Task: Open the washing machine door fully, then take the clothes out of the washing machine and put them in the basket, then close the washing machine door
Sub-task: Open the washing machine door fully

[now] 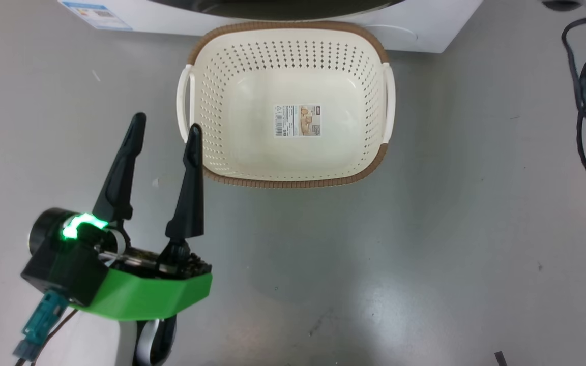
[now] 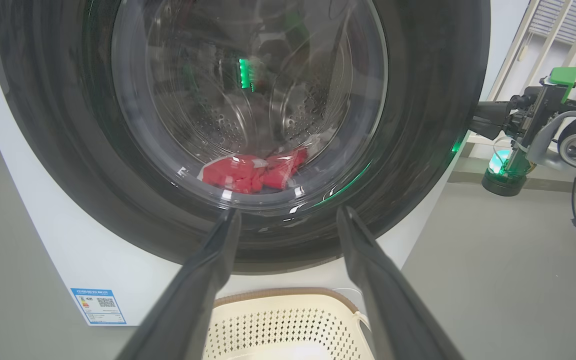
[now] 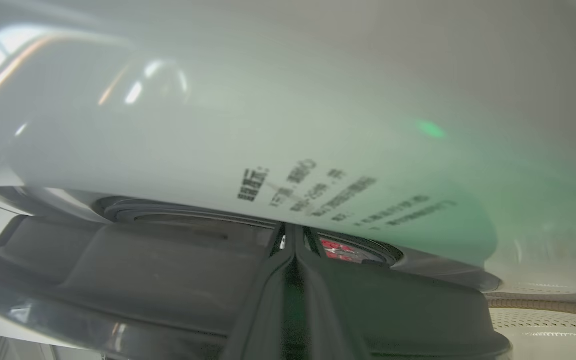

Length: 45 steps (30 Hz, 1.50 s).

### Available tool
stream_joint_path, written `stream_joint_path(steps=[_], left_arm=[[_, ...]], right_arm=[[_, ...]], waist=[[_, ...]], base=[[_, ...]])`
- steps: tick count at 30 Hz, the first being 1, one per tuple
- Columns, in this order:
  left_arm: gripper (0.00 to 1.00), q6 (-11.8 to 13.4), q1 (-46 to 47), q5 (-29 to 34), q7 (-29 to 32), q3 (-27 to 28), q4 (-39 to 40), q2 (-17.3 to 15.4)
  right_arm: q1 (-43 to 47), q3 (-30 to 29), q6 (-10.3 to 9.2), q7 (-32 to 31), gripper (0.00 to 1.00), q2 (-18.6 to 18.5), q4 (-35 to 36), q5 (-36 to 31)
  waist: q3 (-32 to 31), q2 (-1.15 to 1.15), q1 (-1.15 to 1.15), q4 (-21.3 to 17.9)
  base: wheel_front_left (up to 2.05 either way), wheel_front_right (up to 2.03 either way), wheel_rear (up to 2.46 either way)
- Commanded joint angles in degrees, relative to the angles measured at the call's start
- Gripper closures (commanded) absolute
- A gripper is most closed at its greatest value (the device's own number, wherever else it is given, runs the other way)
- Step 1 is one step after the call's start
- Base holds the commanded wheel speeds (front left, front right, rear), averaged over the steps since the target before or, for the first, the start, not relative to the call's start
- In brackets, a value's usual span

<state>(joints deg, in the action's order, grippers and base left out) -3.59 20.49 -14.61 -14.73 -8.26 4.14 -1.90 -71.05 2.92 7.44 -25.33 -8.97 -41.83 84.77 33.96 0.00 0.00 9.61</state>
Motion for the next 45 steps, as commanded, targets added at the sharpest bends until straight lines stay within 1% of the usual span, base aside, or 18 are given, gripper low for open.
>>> stream_joint_path(steps=[1,9,18,30,45], left_arm=[[0.00,-0.35,0.71,0.48,-0.27,1.56,1.26,-0.98],[0.00,-0.43,1.16,0.67,-0.27,1.54,0.68,-0.98],[0.00,-0.21,1.12,0.89,-0.27,1.65,0.14,-0.98],[0.00,-0.16,1.18,1.27,-0.27,1.77,-0.20,-0.98],[0.00,-0.55,0.26,2.35,-0.27,2.96,-0.87,-0.98]], right_arm=[[-1.61,0.54,0.05,-1.00,1.00,1.00,1.12,0.33],[-3.18,2.00,0.05,-5.12,1.00,1.05,0.72,0.39],[-1.40,3.41,0.05,-8.54,1.00,1.75,3.00,0.80],[1.75,4.42,0.05,-10.08,1.00,3.03,4.97,1.37],[6.86,5.96,0.05,-11.03,1.00,4.58,7.10,2.55]], waist=[[0.48,0.00,0.00,0.38],[0.78,0.00,0.00,0.42],[-0.02,0.00,0.00,-0.71],[-0.93,0.00,0.00,-2.49],[-4.59,0.00,0.00,-4.34]], base=[[0.00,0.00,0.00],[0.00,0.00,0.00],[0.00,0.00,0.00],[0.00,0.00,0.00],[0.00,0.00,0.00]])
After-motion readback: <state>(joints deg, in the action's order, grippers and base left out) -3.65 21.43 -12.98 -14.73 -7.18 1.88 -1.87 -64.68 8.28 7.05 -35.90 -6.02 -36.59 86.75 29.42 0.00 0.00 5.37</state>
